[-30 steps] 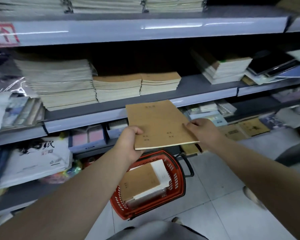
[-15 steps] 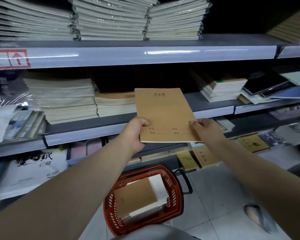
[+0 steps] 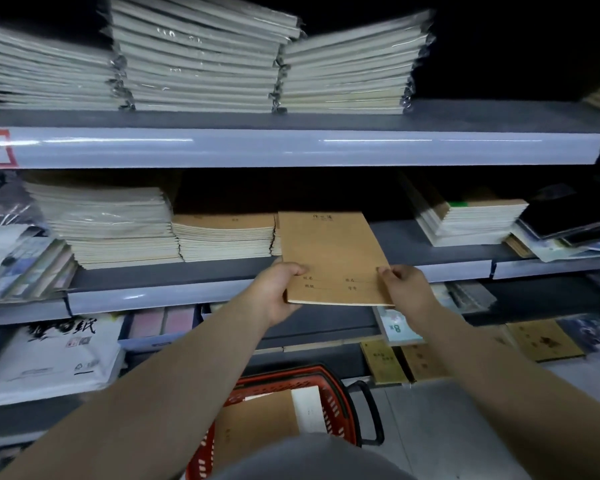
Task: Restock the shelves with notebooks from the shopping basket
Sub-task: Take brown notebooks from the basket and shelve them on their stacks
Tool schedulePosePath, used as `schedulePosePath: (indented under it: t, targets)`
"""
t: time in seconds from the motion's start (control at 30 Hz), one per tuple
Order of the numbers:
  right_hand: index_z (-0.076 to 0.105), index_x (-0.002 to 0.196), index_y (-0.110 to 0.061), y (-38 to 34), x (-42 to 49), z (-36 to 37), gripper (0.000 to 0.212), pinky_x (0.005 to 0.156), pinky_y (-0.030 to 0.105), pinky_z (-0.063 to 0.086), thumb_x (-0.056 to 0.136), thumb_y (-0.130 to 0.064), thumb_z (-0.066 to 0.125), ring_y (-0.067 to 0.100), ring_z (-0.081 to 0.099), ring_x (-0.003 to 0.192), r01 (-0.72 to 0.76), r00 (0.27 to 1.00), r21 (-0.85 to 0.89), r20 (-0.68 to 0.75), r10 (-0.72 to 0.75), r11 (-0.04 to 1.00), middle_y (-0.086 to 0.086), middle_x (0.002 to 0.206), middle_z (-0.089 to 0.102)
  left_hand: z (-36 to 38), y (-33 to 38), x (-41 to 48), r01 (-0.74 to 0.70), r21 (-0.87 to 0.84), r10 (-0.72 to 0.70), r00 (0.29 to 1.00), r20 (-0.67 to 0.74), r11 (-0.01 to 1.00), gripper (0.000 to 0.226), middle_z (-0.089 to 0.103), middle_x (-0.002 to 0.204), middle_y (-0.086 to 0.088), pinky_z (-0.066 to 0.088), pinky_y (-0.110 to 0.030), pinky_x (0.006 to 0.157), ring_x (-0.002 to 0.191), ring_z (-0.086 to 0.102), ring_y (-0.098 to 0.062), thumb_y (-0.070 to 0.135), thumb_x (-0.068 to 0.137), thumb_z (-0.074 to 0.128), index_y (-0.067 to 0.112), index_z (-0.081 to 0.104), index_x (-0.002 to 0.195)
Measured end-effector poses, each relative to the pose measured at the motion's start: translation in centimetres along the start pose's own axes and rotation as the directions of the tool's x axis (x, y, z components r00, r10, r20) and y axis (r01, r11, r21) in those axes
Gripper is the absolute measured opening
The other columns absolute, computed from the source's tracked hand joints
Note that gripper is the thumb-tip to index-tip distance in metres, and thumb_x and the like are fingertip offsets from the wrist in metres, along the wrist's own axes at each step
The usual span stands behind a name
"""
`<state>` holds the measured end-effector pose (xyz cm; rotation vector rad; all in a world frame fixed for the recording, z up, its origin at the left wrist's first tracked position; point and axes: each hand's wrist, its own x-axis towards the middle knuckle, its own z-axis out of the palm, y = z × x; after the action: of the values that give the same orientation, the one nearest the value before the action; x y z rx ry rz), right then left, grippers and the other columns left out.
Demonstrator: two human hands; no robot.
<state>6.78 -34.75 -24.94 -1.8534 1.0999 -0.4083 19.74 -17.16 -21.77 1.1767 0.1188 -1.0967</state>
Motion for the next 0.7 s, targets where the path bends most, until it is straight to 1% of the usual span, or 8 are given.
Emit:
schedulePosePath:
  t: [0.13, 0.23, 0.3, 0.4, 0.47, 0.53, 0.6, 0.7]
  targets:
    - [0.059, 0.072, -0.016, 0.2, 2.5, 0.0, 0.031, 0.070, 0.038, 0.047, 0.099, -0.028, 0.050, 0.018, 0.053, 0.070, -0.021, 1.000, 0.010, 0.013, 0.021, 1.000, 0.002, 0.073, 0.057, 0.6, -0.1, 1.3, 0.031, 0.018, -0.031, 1.000, -0.005, 0.999, 0.025, 0.068, 0.111, -0.011, 0.059, -0.033, 0.065, 0.094, 0.067, -0.022, 0.005, 0.096, 0.054, 0.015, 0.056, 0.119]
    - [0.067, 0.096, -0.006, 0.4, 4.3, 0.2, 0.025, 0.080, 0.043, 0.052, 0.098, -0.026, 0.052, 0.023, 0.056, 0.082, 0.003, 1.000, 0.017, 0.020, -0.003, 1.000, 0.008, 0.091, 0.063, 0.7, -0.2, 2.0, 0.073, 0.070, -0.071, 0.997, -0.031, 0.995, 0.021, 0.067, 0.112, -0.011, 0.060, -0.033, 0.064, 0.095, 0.068, -0.023, 0.009, 0.096, 0.056, 0.011, 0.056, 0.117]
    - [0.065, 0.106, -0.007, 0.4, 5.2, 0.3, 0.024, 0.076, 0.036, 0.050, 0.098, -0.026, 0.052, 0.019, 0.055, 0.084, 0.048, 0.999, 0.028, 0.019, -0.049, 0.998, 0.007, 0.100, 0.063, 0.6, -0.5, 2.4, 0.082, 0.109, -0.074, 0.994, -0.077, 0.991, 0.022, 0.065, 0.116, -0.010, 0.060, -0.034, 0.063, 0.100, 0.066, -0.023, 0.013, 0.097, 0.057, 0.012, 0.055, 0.119]
    - [0.064, 0.111, -0.015, 0.4, 5.7, 0.7, 0.023, 0.063, 0.028, 0.049, 0.098, -0.030, 0.053, 0.009, 0.056, 0.076, 0.117, 0.989, 0.062, 0.084, -0.121, 0.991, -0.001, 0.097, 0.063, 0.5, -0.8, 3.1, 0.042, 0.082, -0.029, 0.987, -0.157, 0.996, 0.017, 0.062, 0.117, -0.009, 0.059, -0.033, 0.058, 0.100, 0.062, -0.022, 0.012, 0.099, 0.054, 0.013, 0.056, 0.115]
    - [0.063, 0.115, -0.020, 0.5, 5.7, 1.0, 0.024, 0.064, 0.023, 0.049, 0.095, -0.032, 0.058, 0.009, 0.060, 0.084, 0.176, 0.967, 0.098, 0.168, -0.190, 0.980, -0.010, 0.097, 0.064, 0.8, -0.4, 3.6, 0.010, 0.078, 0.006, 0.981, -0.196, 0.997, 0.009, 0.062, 0.113, -0.009, 0.058, -0.033, 0.056, 0.095, 0.062, -0.022, 0.010, 0.099, 0.052, 0.013, 0.057, 0.106]
    - [0.058, 0.116, -0.024, 0.4, 5.9, 1.5, 0.032, 0.077, 0.021, 0.048, 0.088, -0.032, 0.069, 0.009, 0.061, 0.099, 0.185, 0.934, 0.148, 0.281, -0.221, 0.972, -0.013, 0.105, 0.064, 1.2, 0.2, 4.0, -0.022, 0.065, 0.037, 0.968, -0.248, 0.998, 0.008, 0.061, 0.105, -0.009, 0.057, -0.034, 0.056, 0.088, 0.061, -0.022, 0.008, 0.100, 0.050, 0.011, 0.057, 0.096]
    - [0.050, 0.111, -0.029, 0.2, 6.3, 2.0, 0.046, 0.082, 0.020, 0.047, 0.077, -0.032, 0.080, 0.007, 0.060, 0.103, 0.188, 0.904, 0.129, 0.364, -0.223, 0.974, -0.011, 0.110, 0.062, 1.4, 0.7, 4.4, -0.047, 0.046, 0.058, 0.954, -0.294, 0.998, 0.010, 0.059, 0.100, -0.009, 0.057, -0.034, 0.055, 0.085, 0.061, -0.023, 0.007, 0.099, 0.050, 0.010, 0.057, 0.092]
    - [0.042, 0.121, -0.018, -0.1, 7.3, 2.5, 0.074, 0.095, 0.035, 0.048, 0.065, -0.031, 0.088, 0.015, 0.056, 0.113, 0.236, 0.885, 0.024, 0.408, -0.225, 0.971, -0.001, 0.122, 0.056, 1.2, 1.1, 4.8, -0.075, 0.026, 0.079, 0.953, -0.294, 0.997, 0.006, 0.061, 0.102, -0.009, 0.060, -0.034, 0.056, 0.087, 0.063, -0.024, 0.007, 0.098, 0.054, 0.010, 0.058, 0.096]
